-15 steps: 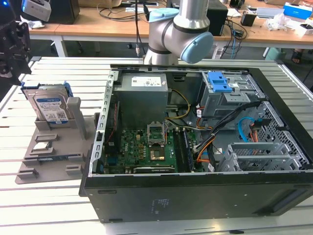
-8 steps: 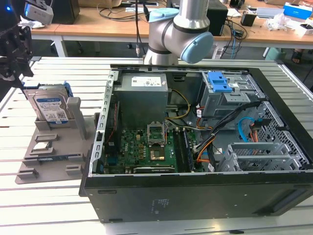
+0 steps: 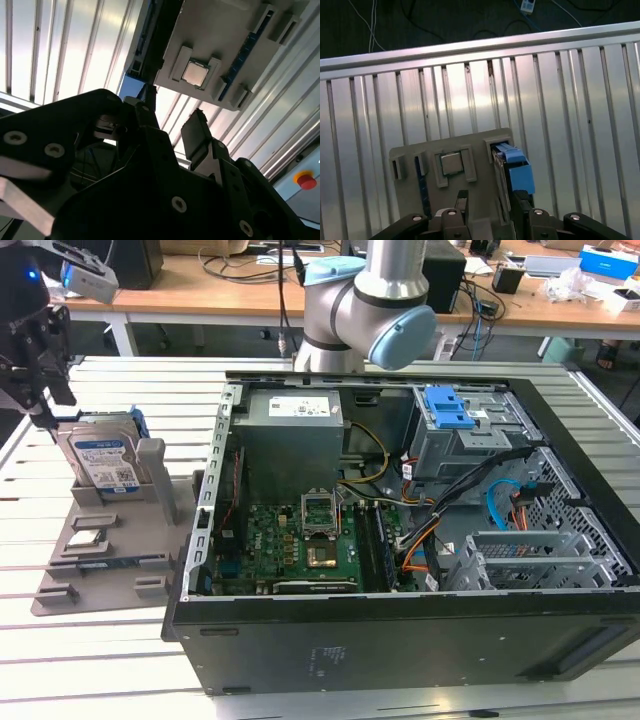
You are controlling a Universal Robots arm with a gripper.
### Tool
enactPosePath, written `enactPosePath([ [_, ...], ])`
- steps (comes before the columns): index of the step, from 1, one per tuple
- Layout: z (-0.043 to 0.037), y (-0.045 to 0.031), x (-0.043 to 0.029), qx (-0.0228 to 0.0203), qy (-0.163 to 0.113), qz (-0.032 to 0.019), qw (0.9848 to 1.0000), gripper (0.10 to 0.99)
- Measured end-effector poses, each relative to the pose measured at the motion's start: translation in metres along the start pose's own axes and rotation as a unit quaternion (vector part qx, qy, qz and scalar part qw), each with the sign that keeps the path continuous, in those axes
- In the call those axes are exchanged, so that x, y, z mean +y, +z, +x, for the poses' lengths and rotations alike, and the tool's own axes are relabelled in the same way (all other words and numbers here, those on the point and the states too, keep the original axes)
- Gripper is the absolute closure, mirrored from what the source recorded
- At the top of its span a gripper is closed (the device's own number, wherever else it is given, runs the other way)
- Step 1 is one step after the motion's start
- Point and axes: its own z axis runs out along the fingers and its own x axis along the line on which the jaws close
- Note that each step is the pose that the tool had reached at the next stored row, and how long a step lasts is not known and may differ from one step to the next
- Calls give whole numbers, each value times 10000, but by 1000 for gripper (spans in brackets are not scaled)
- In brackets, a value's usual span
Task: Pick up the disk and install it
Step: 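Pick up the disk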
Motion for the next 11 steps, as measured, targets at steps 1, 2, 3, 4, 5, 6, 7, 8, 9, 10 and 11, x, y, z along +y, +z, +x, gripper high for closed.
enactPosePath([
  [1,-18,15,1,2,-43,0,10000,604],
  [2,-36,27,3,4,-72,0,10000,604],
  [3,-72,47,5,5,-101,0,9999,604],
  [4,-98,58,7,5,-112,0,9999,604],
  [5,-148,75,13,6,-126,0,9999,604],
  [6,-179,85,16,7,-136,0,9999,604],
  [7,-207,96,19,7,-145,1,9999,604],
  [8,-236,108,21,7,-157,1,9999,604],
  [9,-265,120,24,8,-170,0,9999,604],
  [10,-289,133,26,9,-185,0,9998,604],
  [11,-313,150,28,10,-204,1,9998,604],
])
